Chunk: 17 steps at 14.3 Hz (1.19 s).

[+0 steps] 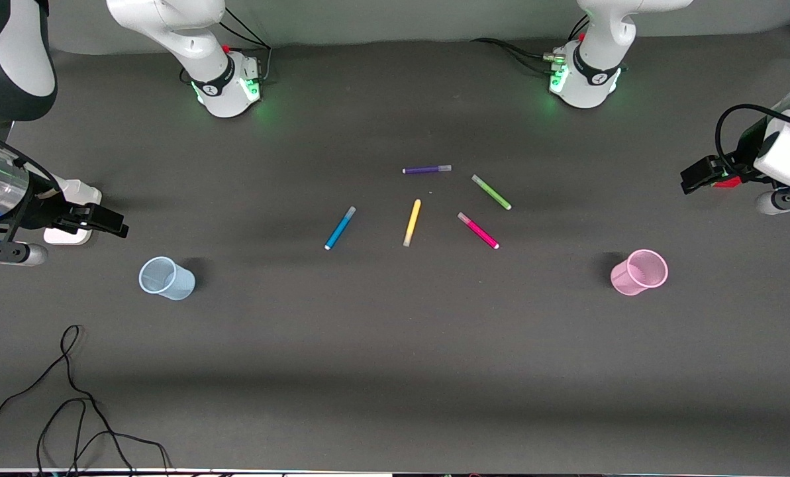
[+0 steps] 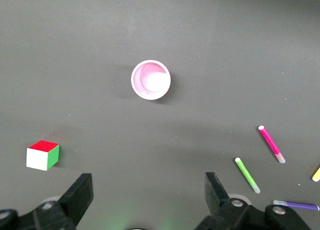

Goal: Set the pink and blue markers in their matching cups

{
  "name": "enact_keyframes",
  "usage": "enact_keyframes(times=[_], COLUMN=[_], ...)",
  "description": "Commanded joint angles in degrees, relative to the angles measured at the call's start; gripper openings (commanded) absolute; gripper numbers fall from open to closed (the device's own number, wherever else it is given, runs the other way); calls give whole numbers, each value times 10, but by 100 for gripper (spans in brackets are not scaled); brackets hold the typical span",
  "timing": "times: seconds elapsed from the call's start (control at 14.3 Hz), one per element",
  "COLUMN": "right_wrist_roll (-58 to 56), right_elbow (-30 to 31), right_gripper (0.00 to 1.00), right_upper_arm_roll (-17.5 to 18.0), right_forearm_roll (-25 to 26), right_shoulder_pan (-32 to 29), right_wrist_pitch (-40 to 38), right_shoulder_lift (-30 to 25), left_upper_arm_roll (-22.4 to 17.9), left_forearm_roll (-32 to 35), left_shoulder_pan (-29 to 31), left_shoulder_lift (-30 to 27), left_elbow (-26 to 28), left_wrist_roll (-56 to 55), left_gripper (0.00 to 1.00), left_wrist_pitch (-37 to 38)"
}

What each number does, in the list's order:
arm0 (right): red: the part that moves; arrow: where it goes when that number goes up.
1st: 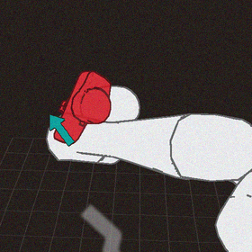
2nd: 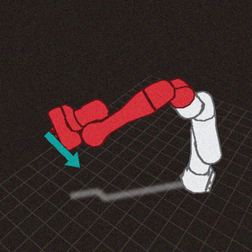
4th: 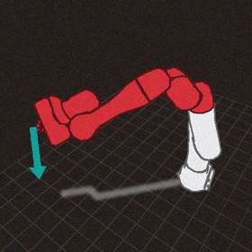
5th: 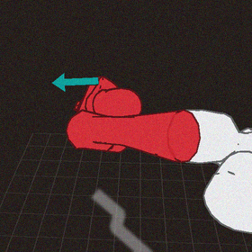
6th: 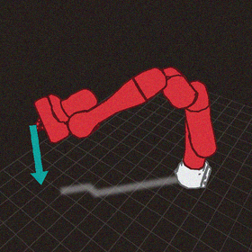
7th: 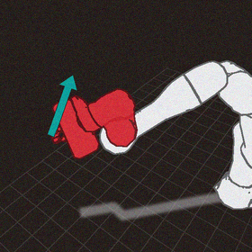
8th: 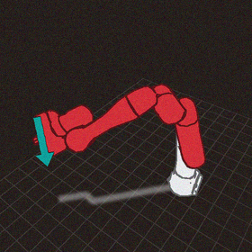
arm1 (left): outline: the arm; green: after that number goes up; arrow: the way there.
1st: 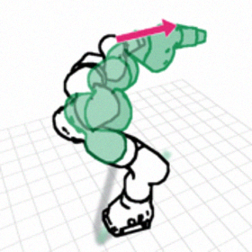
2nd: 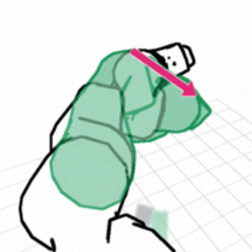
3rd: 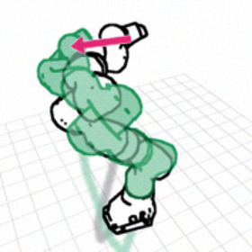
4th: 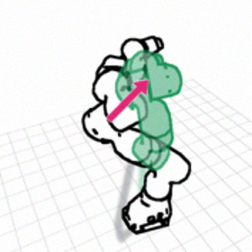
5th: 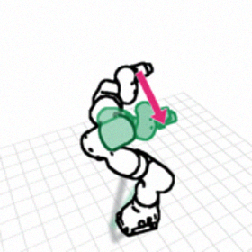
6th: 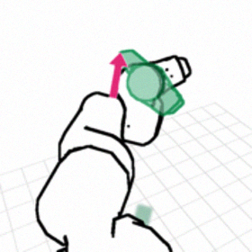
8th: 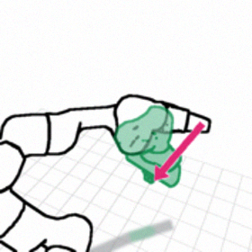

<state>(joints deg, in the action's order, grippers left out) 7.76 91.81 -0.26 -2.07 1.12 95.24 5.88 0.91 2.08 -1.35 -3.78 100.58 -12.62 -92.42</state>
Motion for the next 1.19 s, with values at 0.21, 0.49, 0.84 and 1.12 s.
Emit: enact_keyframes(times=[0.21, 0.49, 0.84, 1.12], right_wrist_roll=[6, 176, 355, 395], right_elbow=[-15, -5, -1, 6], right_gripper=[100, 100, 100, 100], right_upper_arm_roll=[23, 92, 183, 197], right_forearm_roll=[11, -63, -74, -114], right_shoulder_pan=[5, 13, 16, 16], right_wrist_pitch=[-16, -7, 66, 143], right_shoulder_lift=[21, 118, 285, 370], left_upper_arm_roll=[-1, 4, 32, 93], left_forearm_roll=[3, 1, -47, -73], left_shoulder_pan=[-5, -16, -38, -41], left_shoulder_lift=[6, 12, 60, 124], left_elbow=[-17, -17, -17, -15], left_wrist_roll=[-7, -17, -122, -250], left_gripper=[99, 99, 99, 99], left_wrist_pitch=[17, 16, -6, -50])
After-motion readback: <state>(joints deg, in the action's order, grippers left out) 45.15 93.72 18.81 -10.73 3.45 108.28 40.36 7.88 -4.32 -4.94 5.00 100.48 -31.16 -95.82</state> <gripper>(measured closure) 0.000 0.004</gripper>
